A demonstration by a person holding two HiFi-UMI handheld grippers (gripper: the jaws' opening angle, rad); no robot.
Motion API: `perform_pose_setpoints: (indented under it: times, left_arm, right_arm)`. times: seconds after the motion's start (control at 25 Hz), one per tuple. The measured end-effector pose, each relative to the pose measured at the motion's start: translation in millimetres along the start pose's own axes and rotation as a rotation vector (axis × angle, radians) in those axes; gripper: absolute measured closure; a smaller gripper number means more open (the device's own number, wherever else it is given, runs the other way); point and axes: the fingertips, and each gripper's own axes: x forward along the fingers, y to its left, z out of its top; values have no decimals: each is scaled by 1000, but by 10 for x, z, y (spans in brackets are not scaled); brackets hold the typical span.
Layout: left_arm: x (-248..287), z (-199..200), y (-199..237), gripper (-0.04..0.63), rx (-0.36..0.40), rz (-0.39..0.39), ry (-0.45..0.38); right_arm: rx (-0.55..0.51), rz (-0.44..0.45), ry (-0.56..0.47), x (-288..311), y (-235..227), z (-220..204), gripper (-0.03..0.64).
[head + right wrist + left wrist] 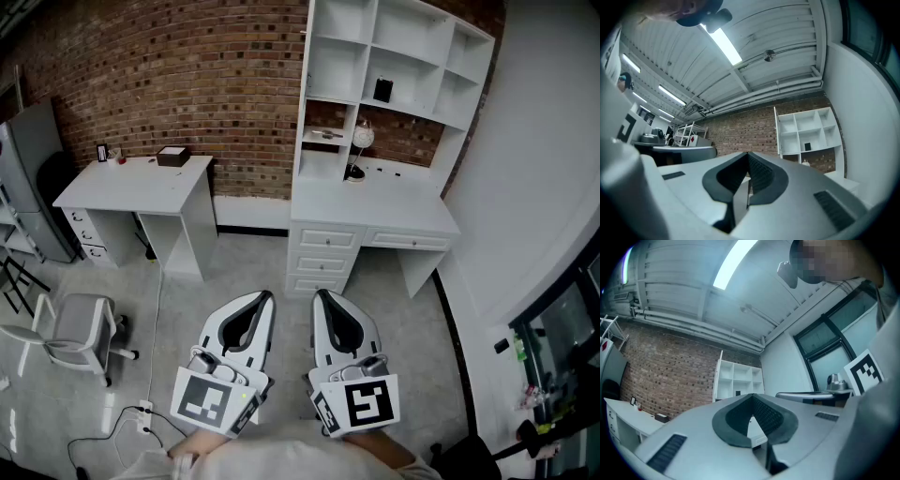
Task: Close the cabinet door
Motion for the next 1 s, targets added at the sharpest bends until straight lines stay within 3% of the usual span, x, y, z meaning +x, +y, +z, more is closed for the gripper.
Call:
perform_pose_setpoints:
  times: [0.44, 0.76, 1.0]
  left_arm:
    - [56, -135, 316, 589, -38, -56, 42]
    - [218, -258, 406, 588, -48, -67, 57]
    - [512, -379, 618, 588, -46, -49, 53]
  right_arm:
    - [1, -54, 32, 241, 150, -141, 597]
    - [72, -58, 37, 375, 33, -264, 597]
    - [68, -59, 21, 666, -155, -371, 597]
